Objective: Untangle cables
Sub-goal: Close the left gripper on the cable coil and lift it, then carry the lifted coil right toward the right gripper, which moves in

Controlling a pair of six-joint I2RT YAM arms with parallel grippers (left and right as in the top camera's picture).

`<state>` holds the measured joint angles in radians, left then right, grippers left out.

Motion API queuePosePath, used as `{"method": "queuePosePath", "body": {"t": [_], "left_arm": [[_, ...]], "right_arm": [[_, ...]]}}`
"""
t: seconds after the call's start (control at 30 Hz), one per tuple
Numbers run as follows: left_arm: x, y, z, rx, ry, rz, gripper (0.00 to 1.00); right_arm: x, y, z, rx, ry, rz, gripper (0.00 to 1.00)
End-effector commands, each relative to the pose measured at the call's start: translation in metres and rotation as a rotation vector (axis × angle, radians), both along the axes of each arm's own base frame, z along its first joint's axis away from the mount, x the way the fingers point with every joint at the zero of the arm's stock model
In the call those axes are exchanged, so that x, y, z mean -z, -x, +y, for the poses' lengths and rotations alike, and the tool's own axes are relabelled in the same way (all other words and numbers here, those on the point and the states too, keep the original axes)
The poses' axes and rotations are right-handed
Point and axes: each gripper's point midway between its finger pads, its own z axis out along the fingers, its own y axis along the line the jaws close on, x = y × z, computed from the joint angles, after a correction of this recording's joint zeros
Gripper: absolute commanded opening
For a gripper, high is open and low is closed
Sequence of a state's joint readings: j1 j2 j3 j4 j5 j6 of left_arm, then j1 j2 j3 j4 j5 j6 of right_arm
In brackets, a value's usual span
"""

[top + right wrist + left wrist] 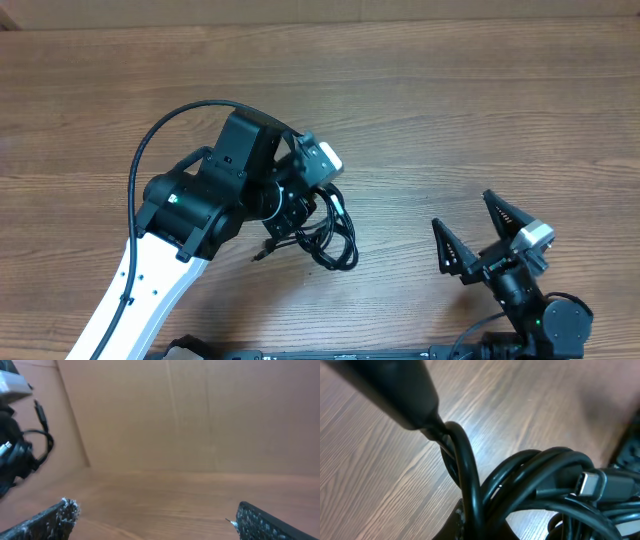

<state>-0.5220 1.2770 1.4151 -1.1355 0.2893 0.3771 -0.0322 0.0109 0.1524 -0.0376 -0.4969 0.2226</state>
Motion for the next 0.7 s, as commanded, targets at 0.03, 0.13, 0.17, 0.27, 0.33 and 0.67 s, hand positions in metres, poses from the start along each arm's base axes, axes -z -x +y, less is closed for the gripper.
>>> {"method": "queuePosePath", "body": {"t": [0.03, 0.13, 0.17, 0.27, 0.33, 0.67], "left_arm": [[-0.022, 0.023, -0.027, 0.277, 0.124, -0.068, 0.04], [-0.027, 0.02, -0.032, 0.306, 0.142, -0.105, 0.04], [-0.029, 0.019, -0.033, 0.307, 0.147, -0.114, 0.04], [-0.034, 0.014, -0.036, 0.293, 0.168, -0.13, 0.04], [-0.037, 0.012, -0.039, 0.285, 0.189, -0.135, 0.04], [-0.051, 0.014, -0.051, 0.317, 0.275, -0.147, 0.04]], "right_arm": [[-0.051, 0.027, 0.011, -0.076, -0.016, -0.067, 1.0], [-0.076, 0.039, 0.015, -0.098, -0.01, -0.088, 1.0], [-0.081, 0.041, 0.015, -0.098, -0.011, -0.079, 1.0], [-0.091, 0.043, 0.015, -0.097, -0.012, -0.027, 1.0], [-0.096, 0.042, 0.018, -0.115, -0.008, 0.014, 1.0], [-0.095, 0.026, 0.052, -0.4, 0.093, 0.275, 1.0]]}}
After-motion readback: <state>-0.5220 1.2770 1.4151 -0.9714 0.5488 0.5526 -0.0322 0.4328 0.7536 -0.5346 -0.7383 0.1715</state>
